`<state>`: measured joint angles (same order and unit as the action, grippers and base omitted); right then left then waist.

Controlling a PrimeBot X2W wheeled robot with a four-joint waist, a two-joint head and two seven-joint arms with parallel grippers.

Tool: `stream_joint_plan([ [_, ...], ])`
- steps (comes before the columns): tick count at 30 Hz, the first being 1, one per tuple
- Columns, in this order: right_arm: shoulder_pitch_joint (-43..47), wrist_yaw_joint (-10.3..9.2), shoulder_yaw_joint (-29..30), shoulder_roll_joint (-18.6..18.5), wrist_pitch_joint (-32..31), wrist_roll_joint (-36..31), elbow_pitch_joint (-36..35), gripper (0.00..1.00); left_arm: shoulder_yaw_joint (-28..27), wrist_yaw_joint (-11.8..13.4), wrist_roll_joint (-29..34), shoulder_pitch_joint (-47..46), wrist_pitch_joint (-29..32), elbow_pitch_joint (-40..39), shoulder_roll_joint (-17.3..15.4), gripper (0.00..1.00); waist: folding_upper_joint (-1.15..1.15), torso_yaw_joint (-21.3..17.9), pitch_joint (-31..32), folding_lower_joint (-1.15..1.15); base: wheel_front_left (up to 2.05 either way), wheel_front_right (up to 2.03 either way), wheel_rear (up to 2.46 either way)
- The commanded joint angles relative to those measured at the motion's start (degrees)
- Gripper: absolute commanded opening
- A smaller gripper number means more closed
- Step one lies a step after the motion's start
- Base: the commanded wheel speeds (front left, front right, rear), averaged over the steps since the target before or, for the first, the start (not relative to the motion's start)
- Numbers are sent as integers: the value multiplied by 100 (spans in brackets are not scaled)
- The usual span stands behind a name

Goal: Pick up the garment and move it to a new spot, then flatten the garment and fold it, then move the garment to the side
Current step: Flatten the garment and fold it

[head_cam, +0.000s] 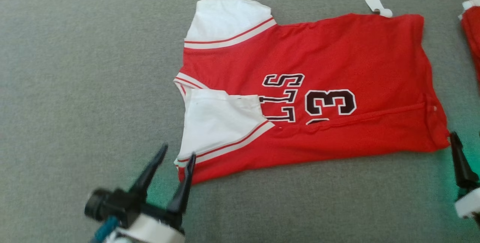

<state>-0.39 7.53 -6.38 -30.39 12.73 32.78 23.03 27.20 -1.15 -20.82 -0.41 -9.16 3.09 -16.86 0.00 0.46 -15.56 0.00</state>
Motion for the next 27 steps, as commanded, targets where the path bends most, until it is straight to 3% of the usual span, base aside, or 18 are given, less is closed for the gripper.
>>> stream_joint_plan([
  [1,21,-4,13,-106,103,-110,-194,100,-240,11,36,-285,-46,-217,-56,100,0,-41,-2,0,0,0,0],
  [9,-247,-4,23,391,199,-775,-864,100,-570,-194,10,-1571,478,-452,-438,100,0,-391,-172,0,0,0,0],
  [15,-520,-4,-164,502,208,-911,-1093,100,-545,-561,-370,-3161,1605,-94,-1003,100,0,-668,-506,0,0,0,0],
  [24,-968,-4,-169,703,221,-1123,-947,100,224,-631,-1631,-5647,3774,971,-1574,100,0,-986,-1122,0,0,0,0],
  [27,-1058,-4,-180,761,223,-1142,-903,100,415,-632,-1890,-6038,4168,1168,-1695,100,0,-1060,-1244,0,0,0,0],
])
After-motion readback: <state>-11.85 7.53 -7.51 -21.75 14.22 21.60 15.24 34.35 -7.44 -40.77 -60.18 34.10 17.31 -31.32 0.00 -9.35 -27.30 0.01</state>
